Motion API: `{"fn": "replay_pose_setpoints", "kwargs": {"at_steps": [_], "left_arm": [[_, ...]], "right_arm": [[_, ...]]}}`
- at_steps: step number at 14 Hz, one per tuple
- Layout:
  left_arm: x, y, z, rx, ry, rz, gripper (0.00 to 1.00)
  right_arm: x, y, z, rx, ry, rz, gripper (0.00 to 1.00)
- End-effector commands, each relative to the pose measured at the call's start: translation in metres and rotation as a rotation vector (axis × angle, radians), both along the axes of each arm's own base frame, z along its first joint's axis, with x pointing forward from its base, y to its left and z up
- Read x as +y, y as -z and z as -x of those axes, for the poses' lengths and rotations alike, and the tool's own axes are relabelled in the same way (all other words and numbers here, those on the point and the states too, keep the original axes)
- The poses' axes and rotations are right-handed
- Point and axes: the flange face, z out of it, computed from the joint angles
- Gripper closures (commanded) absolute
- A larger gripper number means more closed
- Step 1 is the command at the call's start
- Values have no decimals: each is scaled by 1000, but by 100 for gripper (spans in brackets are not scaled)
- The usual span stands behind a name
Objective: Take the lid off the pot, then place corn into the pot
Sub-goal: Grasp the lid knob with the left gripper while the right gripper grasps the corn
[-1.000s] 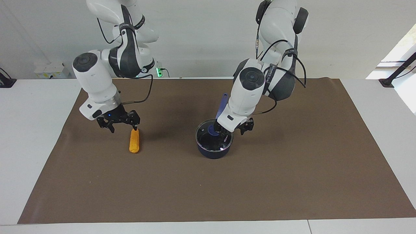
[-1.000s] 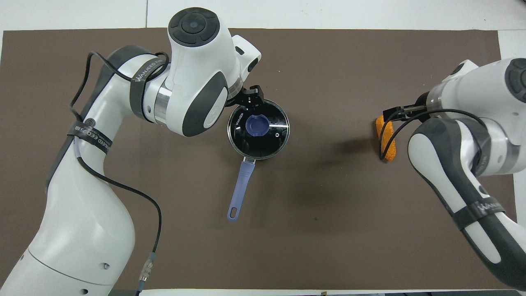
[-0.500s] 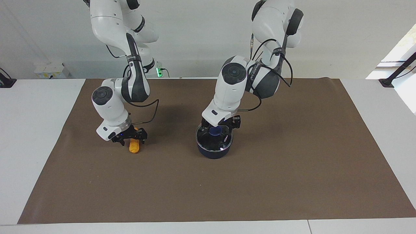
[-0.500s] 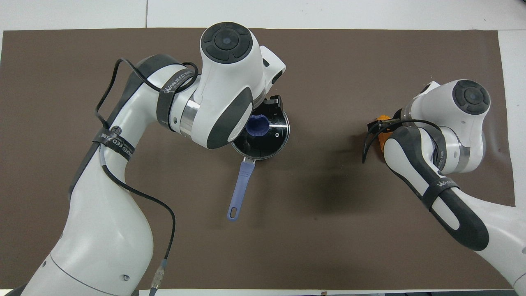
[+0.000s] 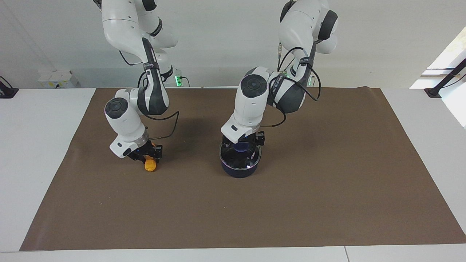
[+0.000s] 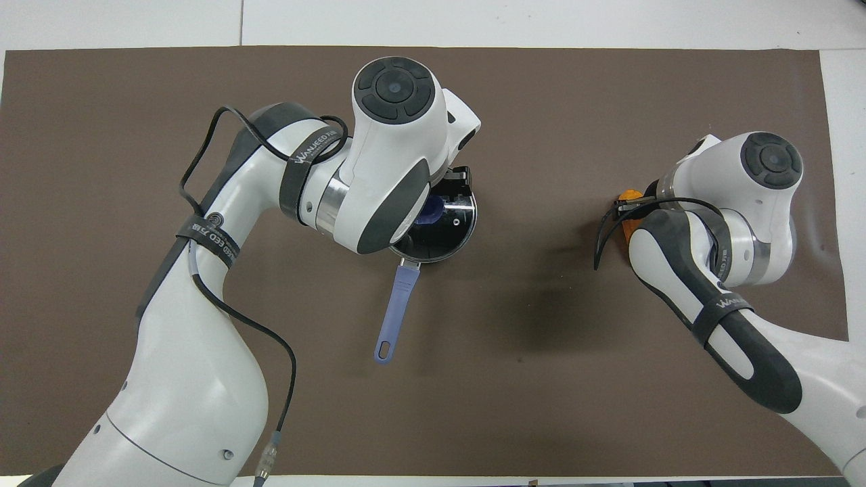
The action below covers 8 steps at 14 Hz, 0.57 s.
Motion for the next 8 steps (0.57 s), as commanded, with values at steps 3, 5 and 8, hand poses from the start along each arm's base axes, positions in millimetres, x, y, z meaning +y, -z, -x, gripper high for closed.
{"fn": "replay_pose_setpoints", "kwargs": {"at_steps": [3,5,8], "left_arm": [[3,13,4,-8,-4,-34,0],[4,16,6,-4,-2,-39,0],[3,15,6,-3,-3,-33,0]], "right_arm": [[2,-28,-11,19,-30,-5,100],[26,-48,-22,24,-67,-2,100],[22,-51,-24,25,-63,0,100]]}}
